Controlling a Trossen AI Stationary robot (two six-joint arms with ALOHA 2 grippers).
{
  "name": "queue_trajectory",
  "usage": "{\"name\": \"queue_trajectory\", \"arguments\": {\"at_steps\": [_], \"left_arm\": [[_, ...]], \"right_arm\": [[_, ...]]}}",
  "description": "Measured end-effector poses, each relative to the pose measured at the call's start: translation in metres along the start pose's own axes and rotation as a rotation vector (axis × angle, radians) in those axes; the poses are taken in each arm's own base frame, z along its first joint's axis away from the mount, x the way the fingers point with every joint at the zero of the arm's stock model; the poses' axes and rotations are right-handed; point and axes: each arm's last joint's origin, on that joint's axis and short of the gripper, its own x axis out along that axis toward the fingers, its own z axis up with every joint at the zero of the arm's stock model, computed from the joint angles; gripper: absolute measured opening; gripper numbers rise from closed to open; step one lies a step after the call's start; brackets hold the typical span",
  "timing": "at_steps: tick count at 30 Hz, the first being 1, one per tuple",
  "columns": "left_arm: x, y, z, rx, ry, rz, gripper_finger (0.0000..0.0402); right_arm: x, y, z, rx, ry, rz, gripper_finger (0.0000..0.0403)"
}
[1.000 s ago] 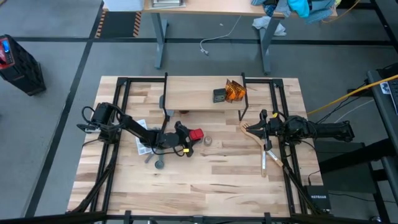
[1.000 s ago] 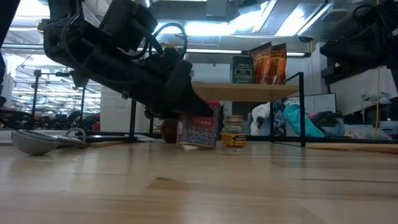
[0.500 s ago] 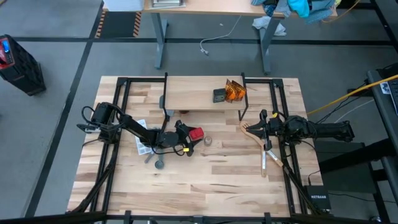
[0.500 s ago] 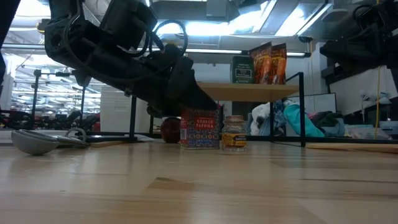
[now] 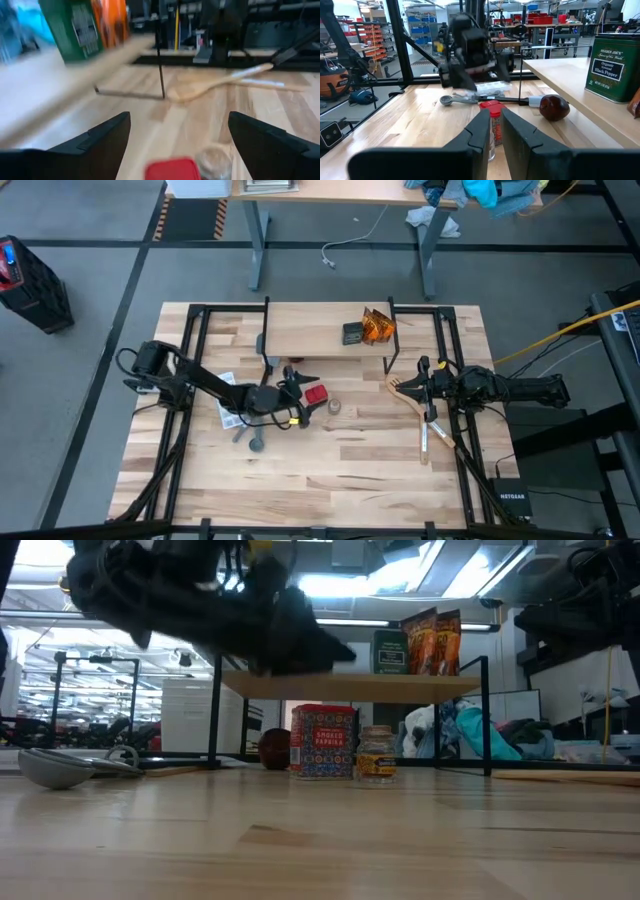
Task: Shelf spices
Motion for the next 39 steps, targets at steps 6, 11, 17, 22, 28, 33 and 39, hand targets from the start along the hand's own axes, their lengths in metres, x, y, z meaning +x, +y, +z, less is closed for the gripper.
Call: {"name": "queue_trajectory", "arguments": {"at_steps": [6,11,17,22,28,33,39], "left_arm": [[-0.018,0.012,0.042,0.120,-0.082,0.011,0.0329],[-0.038,0.024,0.067,0.178,-0.074,0.015,0.0329],[-0.057,0.036,0.085,0.235,-0.070,0.017,0.0329],[-0.062,0.039,0.092,0.144,-0.087,0.016,0.0329],[-0.069,0.044,0.097,0.226,-0.084,0.020,0.0329],[-0.081,0.053,0.103,0.224,-0.066,0.024,0.0329],[-0.096,0.062,0.107,0.176,-0.022,0.017,0.0329]], "right_arm": [[0.000,0.000,0.000,0.000,0.000,0.000,0.0050],[0.000,0.000,0.000,0.000,0.000,0.000,0.0050],[0.000,0.000,0.000,0.000,0.000,0.000,0.0050],[0.000,0.000,0.000,0.000,0.000,0.000,0.0050],[0.000,0.000,0.000,0.000,0.000,0.000,0.0050],[0.000,0.000,0.000,0.000,-0.003,-0.001,0.0050],[0.000,0.000,0.010,0.001,-0.112,0.003,0.0050]]}}
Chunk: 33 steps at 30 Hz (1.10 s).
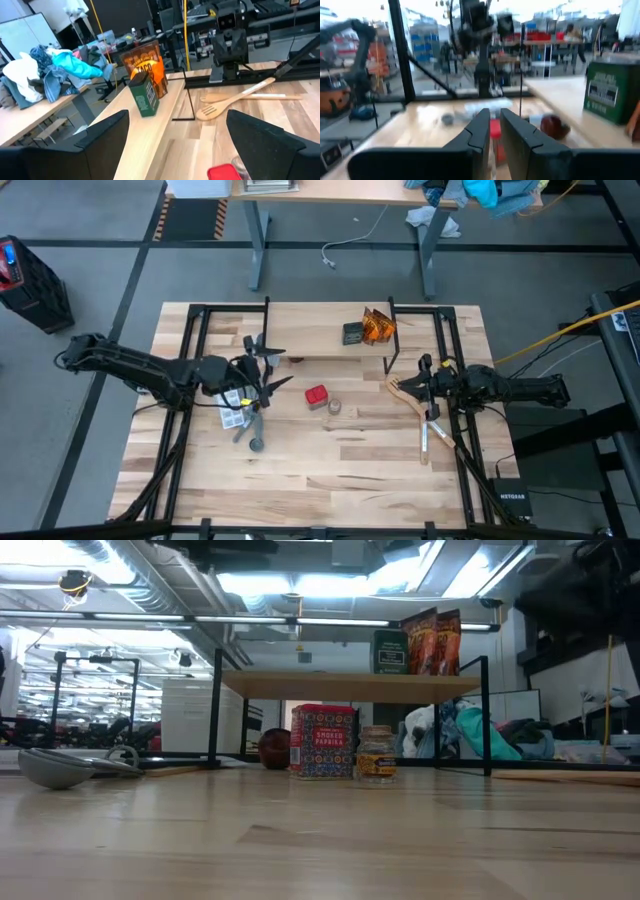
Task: Shelf spices
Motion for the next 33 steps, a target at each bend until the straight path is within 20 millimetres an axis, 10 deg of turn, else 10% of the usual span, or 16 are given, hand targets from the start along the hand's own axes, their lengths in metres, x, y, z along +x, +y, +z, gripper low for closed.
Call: {"name": "queue_trajectory", "arguments": {"at_steps": [8,21,33], "left_arm": [[-0.006,0.003,-0.003,-0.024,0.045,-0.009,0.0329],[-0.006,0.002,-0.007,-0.001,0.086,-0.017,0.0329],[-0.006,0.002,-0.007,0.020,0.085,-0.016,0.0329]], "right_arm": [[-0.001,-0.005,0.013,-0.076,-0.126,-0.195,0.0074],[-0.001,-0.012,0.018,-0.056,-0.167,-0.447,0.0271],[0.013,-0.019,0.043,-0.055,-0.149,-0.658,0.0265]]}}
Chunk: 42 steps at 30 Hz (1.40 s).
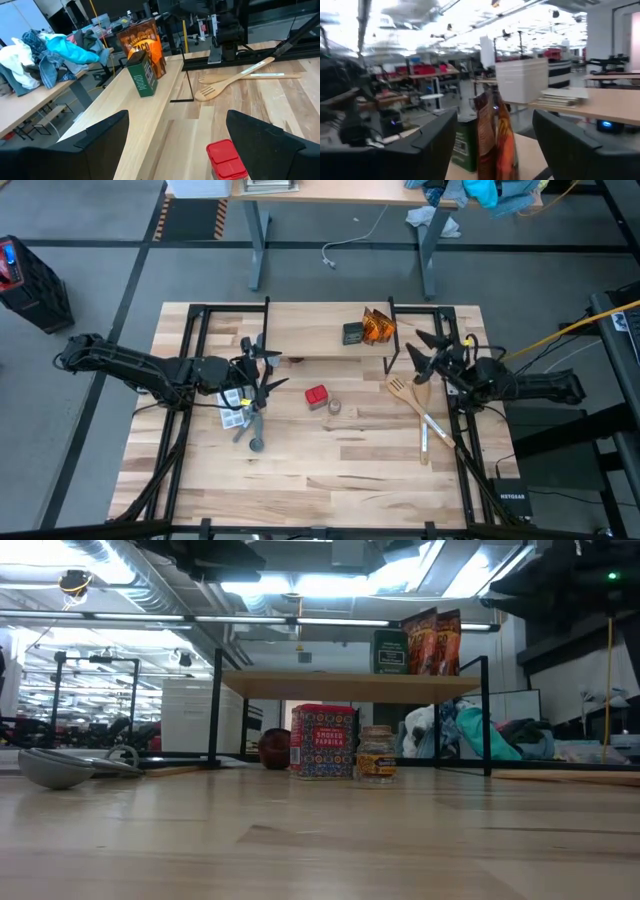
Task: Shelf spices
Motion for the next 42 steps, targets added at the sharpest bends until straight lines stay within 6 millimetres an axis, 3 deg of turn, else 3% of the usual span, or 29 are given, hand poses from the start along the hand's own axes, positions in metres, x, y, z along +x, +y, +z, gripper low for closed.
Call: {"name": "queue_trajectory", "arguments": {"at_steps": [9,17,26,35,42], "left_arm": [[0.000,0.000,0.000,0.000,0.000,0.000,0.0329],[0.000,-0.001,-0.004,0.008,0.037,-0.007,0.0329],[-0.001,-0.002,-0.017,-0.036,0.153,-0.019,0.0329],[-0.001,-0.002,-0.017,-0.044,0.159,-0.019,0.0329],[-0.001,-0.002,-0.017,-0.036,0.158,-0.019,0.0329]], "right_arm": [[0.041,0.014,0.011,-0.117,0.136,-0.024,0.0262],[0.073,0.019,0.003,-0.172,0.270,-0.052,0.0262],[0.082,0.022,-0.002,-0.189,0.301,-0.063,0.0262],[0.084,0.023,-0.002,-0.176,0.285,-0.066,0.0262],[0.103,0.014,-0.018,-0.181,0.303,-0.096,0.0262]]}}
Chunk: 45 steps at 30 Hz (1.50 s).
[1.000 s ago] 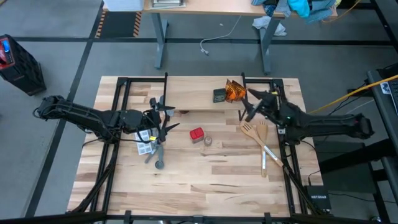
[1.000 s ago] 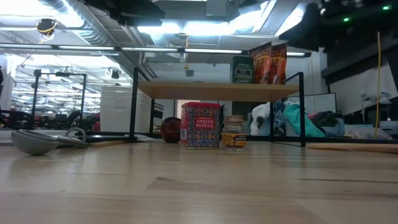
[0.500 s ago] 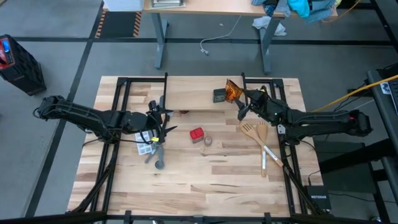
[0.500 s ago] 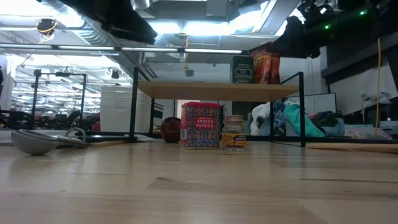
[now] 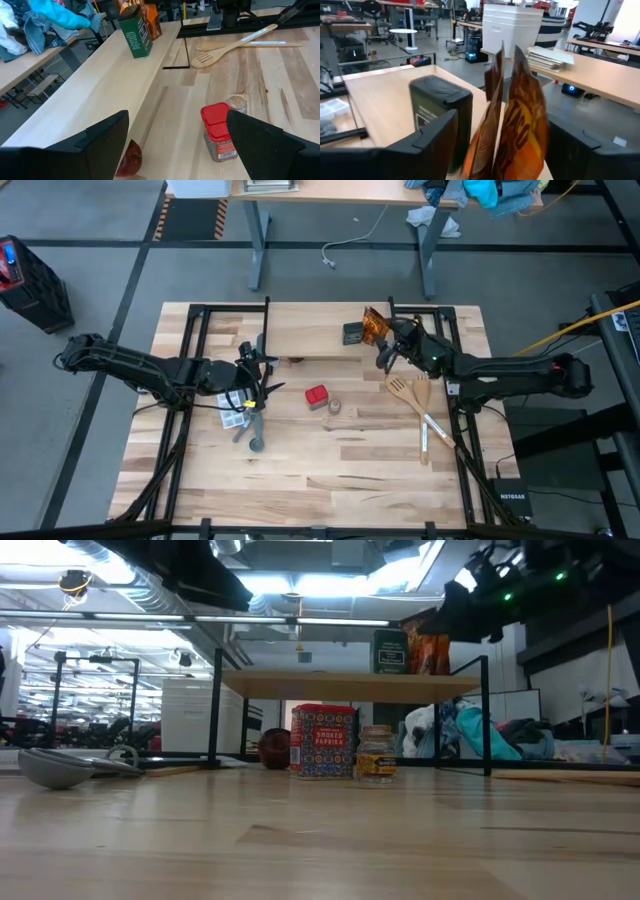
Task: Shelf spices
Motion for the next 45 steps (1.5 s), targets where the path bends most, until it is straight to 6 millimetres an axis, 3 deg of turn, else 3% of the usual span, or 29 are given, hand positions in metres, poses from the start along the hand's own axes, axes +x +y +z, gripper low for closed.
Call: {"name": "queue_trajectory", "arguments": {"at_steps": [8,12,18,32,37,45], "left_arm": [[0.000,0.000,0.000,-0.011,0.001,0.000,0.0329],[0.000,0.000,0.000,-0.011,0.000,0.000,0.0329],[0.000,0.000,0.000,-0.016,0.002,0.000,0.0329],[0.000,0.000,0.000,-0.027,0.001,0.000,0.0329],[0.000,0.000,0.000,-0.029,0.001,0.000,0.0329],[0.000,0.000,0.000,-0.029,0.001,0.000,0.0329]], "right_arm": [[0.016,-0.004,-0.012,-0.015,0.045,-0.027,0.0241],[0.016,-0.003,-0.012,-0.016,0.045,-0.024,0.0183],[0.016,-0.003,-0.012,-0.015,0.042,-0.024,0.0059],[0.011,-0.005,-0.006,-0.010,0.017,0.011,0.0055],[-0.001,-0.008,0.007,0.032,-0.045,0.080,0.0055],[-0.024,-0.015,0.013,0.116,0.000,0.204,0.0055]]}}
